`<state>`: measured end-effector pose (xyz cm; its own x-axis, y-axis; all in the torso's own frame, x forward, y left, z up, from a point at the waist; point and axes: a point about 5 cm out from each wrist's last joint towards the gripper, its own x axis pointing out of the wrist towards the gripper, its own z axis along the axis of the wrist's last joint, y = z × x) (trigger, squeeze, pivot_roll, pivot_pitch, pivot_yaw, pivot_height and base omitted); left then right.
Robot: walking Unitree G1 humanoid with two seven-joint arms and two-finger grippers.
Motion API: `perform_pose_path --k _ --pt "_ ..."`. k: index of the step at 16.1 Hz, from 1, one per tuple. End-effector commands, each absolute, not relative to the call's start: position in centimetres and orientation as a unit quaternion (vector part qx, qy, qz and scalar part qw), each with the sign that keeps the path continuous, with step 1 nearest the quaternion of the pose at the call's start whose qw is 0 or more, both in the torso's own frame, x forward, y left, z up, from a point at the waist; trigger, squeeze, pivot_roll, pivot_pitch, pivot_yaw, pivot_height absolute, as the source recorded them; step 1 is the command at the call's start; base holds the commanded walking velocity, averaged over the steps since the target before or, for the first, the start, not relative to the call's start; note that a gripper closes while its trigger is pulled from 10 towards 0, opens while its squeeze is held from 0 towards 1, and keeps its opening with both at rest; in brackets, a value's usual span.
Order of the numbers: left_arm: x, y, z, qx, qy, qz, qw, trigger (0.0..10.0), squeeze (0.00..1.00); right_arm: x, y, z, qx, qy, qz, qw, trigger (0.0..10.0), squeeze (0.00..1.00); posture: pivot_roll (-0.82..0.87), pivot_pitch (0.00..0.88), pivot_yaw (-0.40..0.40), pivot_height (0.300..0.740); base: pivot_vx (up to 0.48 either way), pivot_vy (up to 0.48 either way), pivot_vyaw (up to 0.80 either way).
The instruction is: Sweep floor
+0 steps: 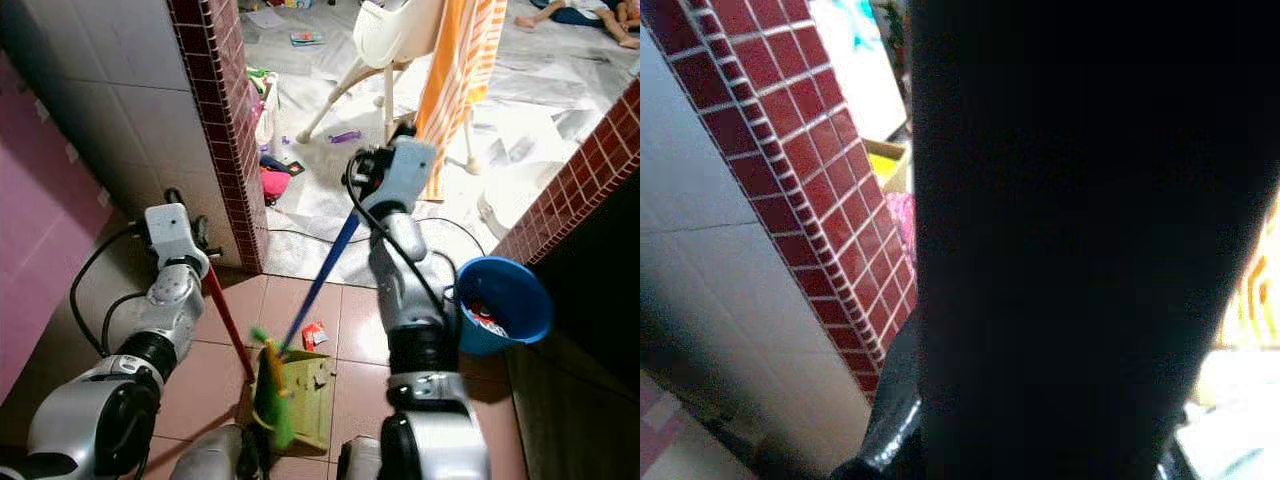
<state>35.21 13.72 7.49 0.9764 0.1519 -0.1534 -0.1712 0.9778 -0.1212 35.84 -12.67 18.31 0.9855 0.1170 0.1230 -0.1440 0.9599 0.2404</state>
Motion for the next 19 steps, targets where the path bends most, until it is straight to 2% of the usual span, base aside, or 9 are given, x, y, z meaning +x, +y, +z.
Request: perform_pose_path --k 1,4,6,10,14,19 --pt "34.8 13.1 6.5 -0.095 0.104 0.074 0.987 10.0 0.00 35.8 -12.8 21.6 0.110 -0.129 0.078 0.982 10.0 0.00 -0.13 0.060 0.000 0.740 0.000 0.000 0.00" --pt "35.3 13.3 7.3 -0.114 0.085 0.073 0.987 10.0 0.00 35.7 -14.6 23.6 0.049 -0.192 0.058 0.978 10.0 0.00 -0.13 0.060 0.001 0.740 0.000 0.000 0.00" --pt "36.1 14.1 9.3 -0.134 0.038 0.078 0.987 10.0 0.00 35.3 -16.8 23.5 -0.038 -0.216 0.008 0.976 10.0 0.00 -0.13 0.059 -0.002 0.740 0.000 0.000 0.00" --pt "36.5 15.4 12.3 -0.144 -0.032 0.088 0.985 10.0 0.00 33.6 -19.2 19.6 -0.080 -0.154 -0.059 0.983 10.0 0.00 -0.12 0.058 -0.001 0.740 0.000 0.000 0.00" --pt "35.7 16.1 13.1 -0.141 -0.055 0.085 0.985 10.0 0.00 31.7 -19.2 16.1 -0.072 -0.107 -0.047 0.991 10.0 0.00 -0.11 0.061 0.008 0.740 0.000 0.000 0.00" --pt "35.2 14.9 15.6 -0.157 -0.085 0.050 0.983 10.0 0.00 30.9 -17.8 13.4 -0.035 -0.050 -0.031 0.998 10.0 0.00 -0.10 0.050 0.008 0.740 0.000 0.000 0.00"
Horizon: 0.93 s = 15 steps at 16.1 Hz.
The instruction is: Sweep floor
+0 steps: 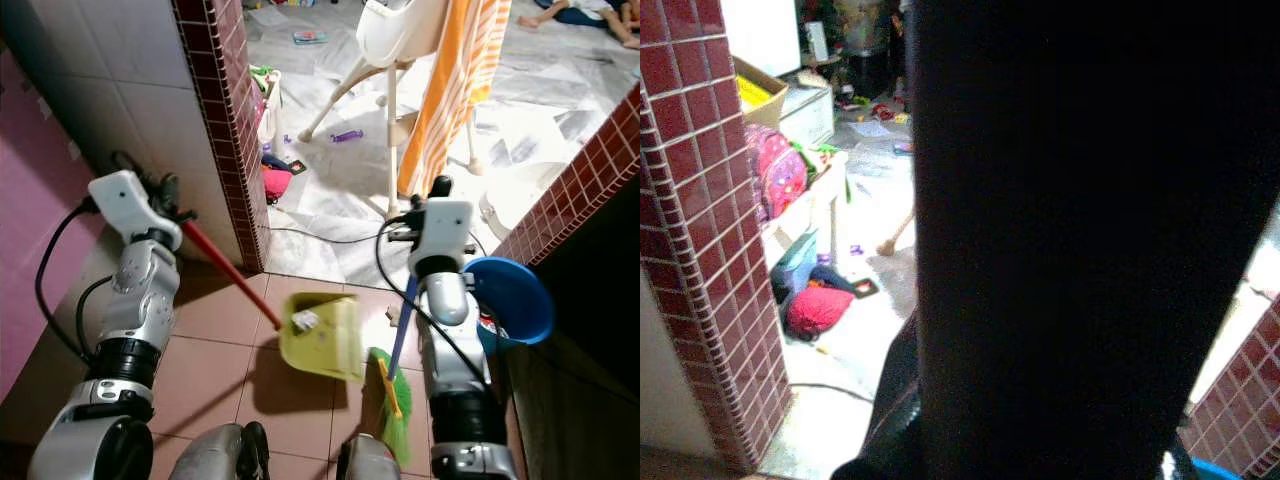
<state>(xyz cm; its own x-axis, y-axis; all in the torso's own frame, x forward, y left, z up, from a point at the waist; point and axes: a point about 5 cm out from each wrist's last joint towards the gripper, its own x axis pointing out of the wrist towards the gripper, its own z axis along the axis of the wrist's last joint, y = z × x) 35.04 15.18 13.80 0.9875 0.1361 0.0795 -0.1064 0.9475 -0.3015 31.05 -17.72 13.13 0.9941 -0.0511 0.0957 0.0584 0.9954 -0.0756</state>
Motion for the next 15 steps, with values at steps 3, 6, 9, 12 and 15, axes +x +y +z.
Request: perform_pose_path --k 3,6,9,12,15 --pt "34.0 13.2 16.5 -0.149 -0.094 -0.010 0.984 10.0 0.00 29.7 -16.6 11.3 -0.017 -0.020 -0.015 1.000 10.0 0.00 -0.08 0.030 0.024 0.740 0.000 0.000 0.00" --pt "31.5 13.3 14.3 -0.095 -0.064 -0.032 0.993 10.0 0.00 28.8 -15.3 10.8 -0.011 -0.027 0.023 0.999 10.0 0.00 -0.09 0.022 0.047 0.740 0.000 0.000 0.00" --pt "31.2 13.2 14.5 -0.088 -0.059 -0.044 0.993 10.0 0.00 29.2 -14.9 10.9 0.044 -0.011 0.036 0.998 10.0 0.00 -0.08 0.029 0.039 0.740 0.000 0.000 0.00" --pt "31.7 12.8 15.4 -0.126 -0.054 -0.042 0.990 10.0 0.00 29.9 -14.4 12.4 0.051 -0.044 0.021 0.998 10.0 0.00 -0.08 0.039 0.031 0.740 0.000 0.000 0.00" --pt "31.8 12.6 15.7 -0.140 -0.046 -0.044 0.988 10.0 0.00 30.4 -14.0 12.4 0.043 -0.025 0.017 0.999 10.0 0.00 -0.08 0.063 0.027 0.740 0.000 0.000 0.00"
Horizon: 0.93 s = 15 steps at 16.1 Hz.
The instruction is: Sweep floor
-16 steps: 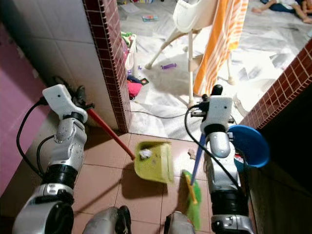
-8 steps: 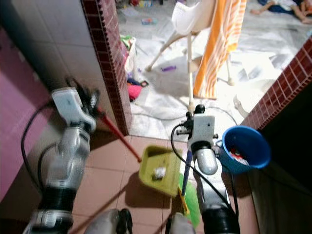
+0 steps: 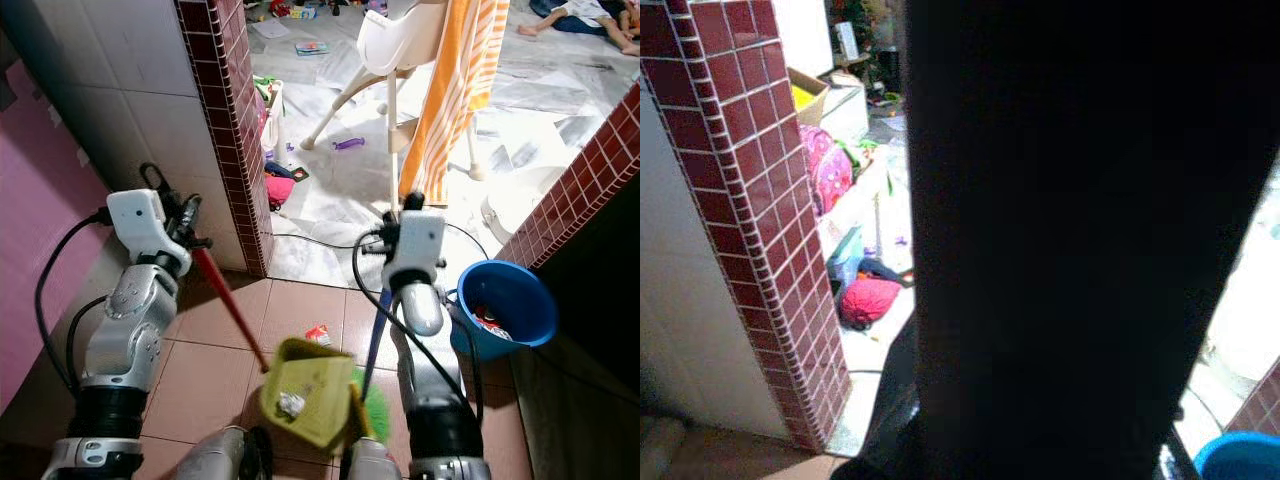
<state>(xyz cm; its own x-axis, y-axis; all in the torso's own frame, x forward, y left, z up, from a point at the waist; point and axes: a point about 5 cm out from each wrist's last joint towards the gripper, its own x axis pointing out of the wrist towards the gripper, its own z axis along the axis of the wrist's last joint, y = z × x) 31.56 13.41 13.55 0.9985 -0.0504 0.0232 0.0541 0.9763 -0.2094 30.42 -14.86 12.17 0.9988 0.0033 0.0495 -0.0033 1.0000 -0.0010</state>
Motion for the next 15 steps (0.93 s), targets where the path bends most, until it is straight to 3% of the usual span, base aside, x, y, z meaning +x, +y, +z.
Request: perform_pose_path --k 1,5,15 --pt "31.8 12.6 15.7 -0.139 -0.046 -0.046 0.988 10.0 0.00 30.4 -14.5 12.4 0.019 -0.028 -0.010 0.999 10.0 0.00 -0.08 0.062 0.026 0.740 0.000 0.000 0.00" --pt "31.9 12.7 15.5 -0.139 -0.034 -0.050 0.988 10.0 0.00 30.4 -14.7 12.6 0.032 -0.026 -0.016 0.999 10.0 0.00 -0.08 0.072 0.025 0.740 0.000 0.000 0.00" --pt "32.1 10.9 14.2 -0.142 0.023 -0.096 0.985 10.0 0.00 31.3 -15.1 11.2 0.031 -0.006 -0.064 0.997 10.0 0.00 -0.07 0.000 0.092 0.740 0.000 0.000 -0.80"
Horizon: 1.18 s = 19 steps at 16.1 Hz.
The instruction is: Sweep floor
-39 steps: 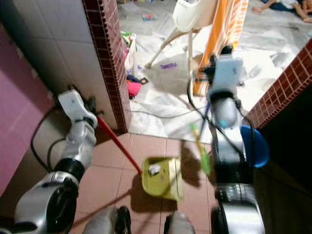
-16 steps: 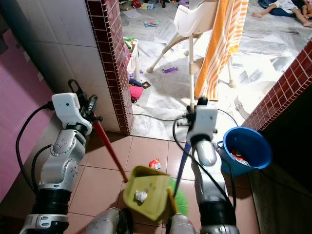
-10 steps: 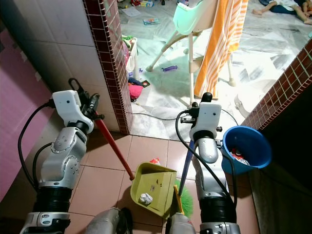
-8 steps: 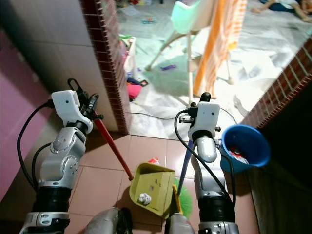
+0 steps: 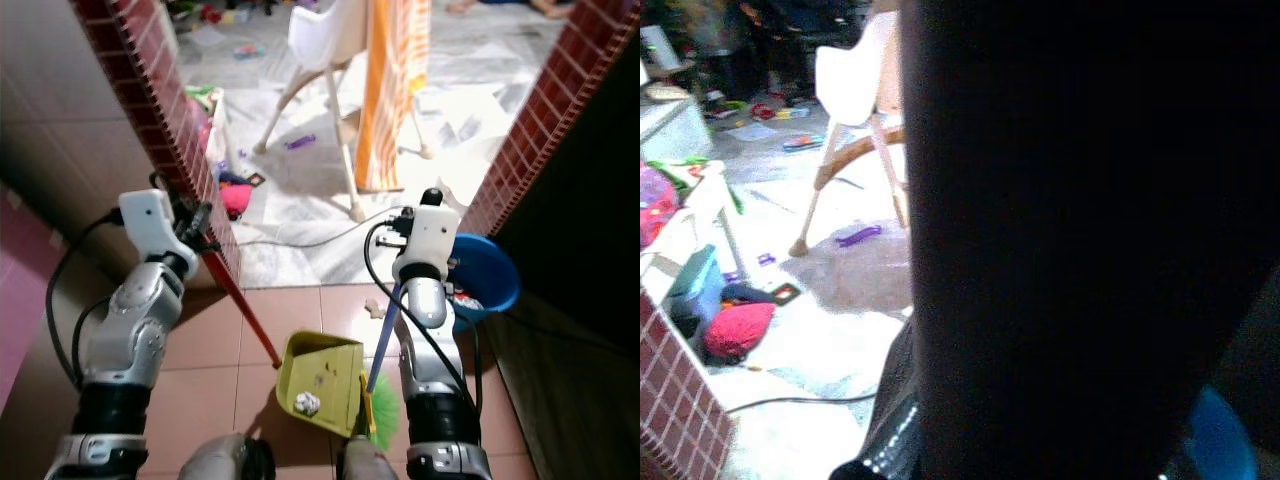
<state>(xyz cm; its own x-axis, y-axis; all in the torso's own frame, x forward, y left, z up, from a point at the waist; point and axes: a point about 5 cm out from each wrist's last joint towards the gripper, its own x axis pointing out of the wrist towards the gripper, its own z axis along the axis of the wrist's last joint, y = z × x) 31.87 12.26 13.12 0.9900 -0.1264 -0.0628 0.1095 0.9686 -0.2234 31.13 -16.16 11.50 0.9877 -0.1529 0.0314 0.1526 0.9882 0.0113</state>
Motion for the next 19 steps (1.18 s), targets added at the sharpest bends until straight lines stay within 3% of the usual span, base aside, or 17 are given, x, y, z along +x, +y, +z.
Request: perform_pose_path --k 1,4,6,11,19 --pt "32.3 10.5 14.2 -0.131 0.023 -0.111 0.985 10.0 0.00 31.3 -15.3 10.9 0.026 0.001 -0.073 0.997 10.0 0.00 -0.06 0.000 0.096 0.740 0.000 0.000 -0.80" --pt "32.3 9.7 14.2 -0.117 0.023 -0.141 0.983 10.0 0.00 31.2 -15.5 11.1 0.007 -0.013 -0.074 0.997 10.0 0.00 -0.11 0.000 0.142 0.740 0.000 0.000 -0.80" --pt "31.6 10.1 13.0 -0.106 0.031 -0.128 0.986 10.0 0.00 30.6 -15.6 10.7 0.023 -0.016 -0.076 0.997 10.0 0.00 -0.12 0.000 0.150 0.740 0.000 0.000 0.00" --pt "31.2 10.6 11.0 -0.114 0.060 -0.104 0.986 10.0 0.00 30.6 -15.8 10.3 0.002 -0.010 -0.050 0.999 10.0 0.00 -0.12 0.000 0.125 0.740 0.000 0.000 0.00" --pt "31.6 10.1 11.1 -0.143 0.050 -0.087 0.985 10.0 0.00 32.3 -15.7 11.3 -0.013 -0.023 -0.024 0.999 10.0 0.00 -0.12 0.000 0.076 0.740 -0.271 0.000 0.00"
